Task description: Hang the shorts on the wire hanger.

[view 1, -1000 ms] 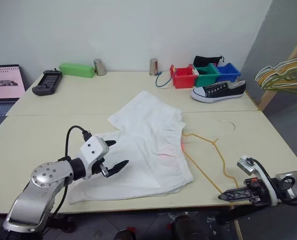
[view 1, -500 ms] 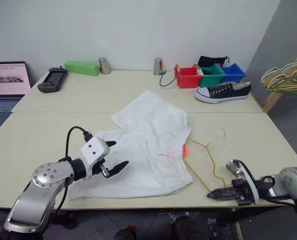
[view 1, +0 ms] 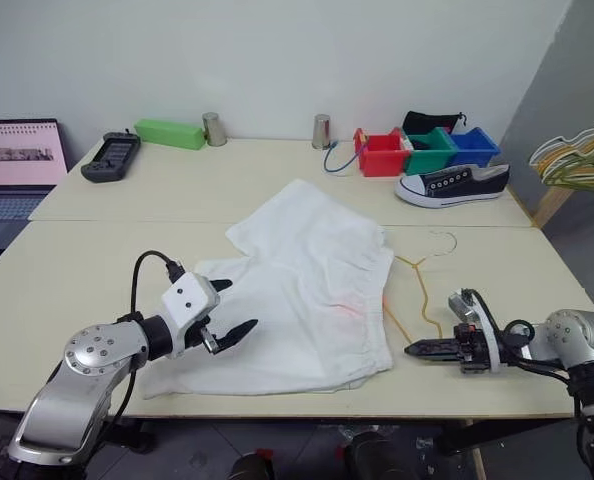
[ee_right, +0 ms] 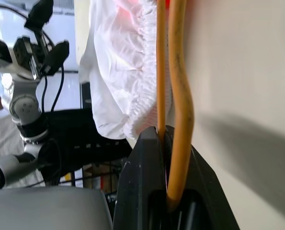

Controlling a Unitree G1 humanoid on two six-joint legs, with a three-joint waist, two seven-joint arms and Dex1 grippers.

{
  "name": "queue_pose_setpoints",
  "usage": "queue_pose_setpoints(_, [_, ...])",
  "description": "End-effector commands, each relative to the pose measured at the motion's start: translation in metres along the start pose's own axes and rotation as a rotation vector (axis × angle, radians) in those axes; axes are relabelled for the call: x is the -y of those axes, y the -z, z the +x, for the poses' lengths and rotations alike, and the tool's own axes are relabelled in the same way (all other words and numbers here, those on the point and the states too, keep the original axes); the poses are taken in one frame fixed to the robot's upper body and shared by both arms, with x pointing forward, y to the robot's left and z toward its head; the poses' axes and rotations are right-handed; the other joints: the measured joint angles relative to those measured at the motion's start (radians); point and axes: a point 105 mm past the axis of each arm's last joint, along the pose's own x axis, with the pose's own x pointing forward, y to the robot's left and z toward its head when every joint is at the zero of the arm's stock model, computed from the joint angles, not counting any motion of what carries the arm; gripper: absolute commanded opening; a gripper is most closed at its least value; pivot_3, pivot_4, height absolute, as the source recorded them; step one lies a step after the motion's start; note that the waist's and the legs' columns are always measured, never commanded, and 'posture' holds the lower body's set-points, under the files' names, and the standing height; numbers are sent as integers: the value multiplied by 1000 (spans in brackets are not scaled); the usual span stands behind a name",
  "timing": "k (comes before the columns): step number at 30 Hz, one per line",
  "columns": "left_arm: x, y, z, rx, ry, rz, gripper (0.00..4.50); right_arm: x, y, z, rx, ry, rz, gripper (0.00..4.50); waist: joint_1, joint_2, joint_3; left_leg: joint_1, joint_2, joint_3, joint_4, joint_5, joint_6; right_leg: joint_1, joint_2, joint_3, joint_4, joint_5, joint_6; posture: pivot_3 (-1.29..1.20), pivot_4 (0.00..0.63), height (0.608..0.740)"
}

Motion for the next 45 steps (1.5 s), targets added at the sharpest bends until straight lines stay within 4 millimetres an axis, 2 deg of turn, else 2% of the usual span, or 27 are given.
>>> queue_pose_setpoints(1, [-1, -9, -2, 32, -16, 35, 4486, -3, -17, -12, 66, 33, -57, 0, 0, 0, 0, 0, 0, 0, 0, 0, 0, -1, 0, 0, 0, 0, 0, -155, 54, 740])
queue_pose_setpoints(7, [0, -9, 1, 38, -10, 33, 4486, -41, -58, -9, 98, 67, -336, 0, -7, 5, 0, -1, 0, 0, 1, 0, 0, -2, 0, 2, 1, 2, 1, -179, 43, 740])
queue_pose_setpoints(11, [0, -12, 4, 46, 12, 52, 4486, -69, -88, 3, 104, 196, -656, 0, -8, 5, -1, -2, 0, 0, 1, 0, 0, -6, 2, 3, 5, 3, 0, -199, 37, 740])
queue_pose_setpoints(14, [-8, -17, 2, 44, 27, 92, 4486, -78, -103, 12, 118, 308, -868, 0, -9, 5, -1, -2, 0, 0, 1, 0, 0, -10, 2, 4, 10, 1, -1, -200, 28, 740])
queue_pose_setpoints(19, [-45, -51, -3, 81, -9, 200, 4486, -82, -119, 26, 123, 477, -1176, 0, -8, 5, -2, -3, 0, -1, 2, 1, 0, -11, 3, 2, 14, 0, -4, -193, 17, 740])
queue_pose_setpoints(22, [-75, -94, -7, 127, -37, 337, 4486, -76, -132, 32, 111, 642, -1425, 0, -10, 4, -2, -4, 0, -1, 4, 1, 0, -11, 3, 2, 15, 0, -3, -173, 9, 740])
queue_pose_setpoints(26, [-92, -129, -4, 177, -15, 410, 4486, -80, -142, 42, 156, 711, -1599, 0, -12, 7, -5, -4, 0, -2, 6, 1, 0, -10, 3, 1, 15, 1, -2, -164, 0, 740])
queue_pose_setpoints(31, [-112, -140, 13, 140, 17, 557, 4486, -94, -141, 61, 192, 717, -1748, 0, -27, 8, -7, -3, 0, -3, 6, 2, -1, -10, 3, 1, 17, 1, -2, -181, 0, 740])
queue_pose_setpoints(38, [-132, -143, 34, 82, 42, 717, 4486, -103, -135, 72, 195, 736, -1867, 0, -43, 8, -7, -3, 0, -4, 7, 3, -2, -9, 3, 1, 17, 1, -2, -213, 0, 740])
queue_pose_setpoints(45, [-126, -120, 44, -27, 187, 767, 4486, -131, -131, 80, 232, 754, -1976, 0, -77, 8, -7, -3, 0, -4, 7, 3, -2, -9, 3, 1, 18, 2, -2, -252, 0, 740])
